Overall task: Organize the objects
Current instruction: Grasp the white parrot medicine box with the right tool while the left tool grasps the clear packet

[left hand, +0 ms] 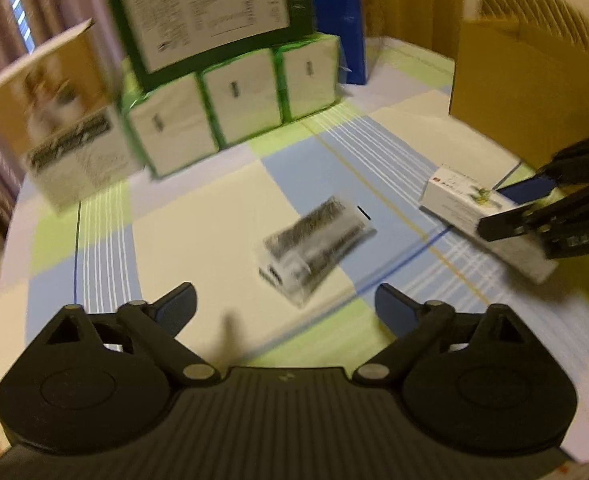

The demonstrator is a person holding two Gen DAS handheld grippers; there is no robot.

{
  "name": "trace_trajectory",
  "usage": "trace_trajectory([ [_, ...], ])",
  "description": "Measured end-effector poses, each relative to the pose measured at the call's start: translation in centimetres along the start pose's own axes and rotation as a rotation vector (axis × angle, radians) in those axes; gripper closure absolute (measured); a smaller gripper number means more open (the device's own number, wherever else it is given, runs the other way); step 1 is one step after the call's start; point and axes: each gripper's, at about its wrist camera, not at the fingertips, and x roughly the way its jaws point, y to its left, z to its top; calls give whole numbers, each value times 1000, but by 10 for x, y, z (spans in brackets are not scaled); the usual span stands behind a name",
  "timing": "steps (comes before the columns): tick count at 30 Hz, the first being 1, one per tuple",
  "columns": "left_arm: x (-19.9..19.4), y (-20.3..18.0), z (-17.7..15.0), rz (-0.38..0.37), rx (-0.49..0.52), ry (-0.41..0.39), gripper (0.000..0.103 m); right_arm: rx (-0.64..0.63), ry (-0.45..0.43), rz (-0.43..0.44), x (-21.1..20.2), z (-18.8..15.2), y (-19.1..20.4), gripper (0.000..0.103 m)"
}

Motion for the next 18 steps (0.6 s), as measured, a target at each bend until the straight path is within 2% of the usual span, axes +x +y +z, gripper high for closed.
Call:
trace_trajectory([
  [3,13,-8,10,-31,53,-10,15,27,-17,15,1,1,0,68],
  [6,27,-11,19,-50,74,-8,22,38,-34,24,2,1,-2,68],
  [9,42,-13,26,-55,87,13,31,29,-29,37,4,-3,-4,68],
  [14,54,-13,31,-81,87,55,63,24,-28,47,7,-7,-5,67],
  [18,47,-18,25,-62,28,78,70,8,-18,43,6,-7,-5,67],
])
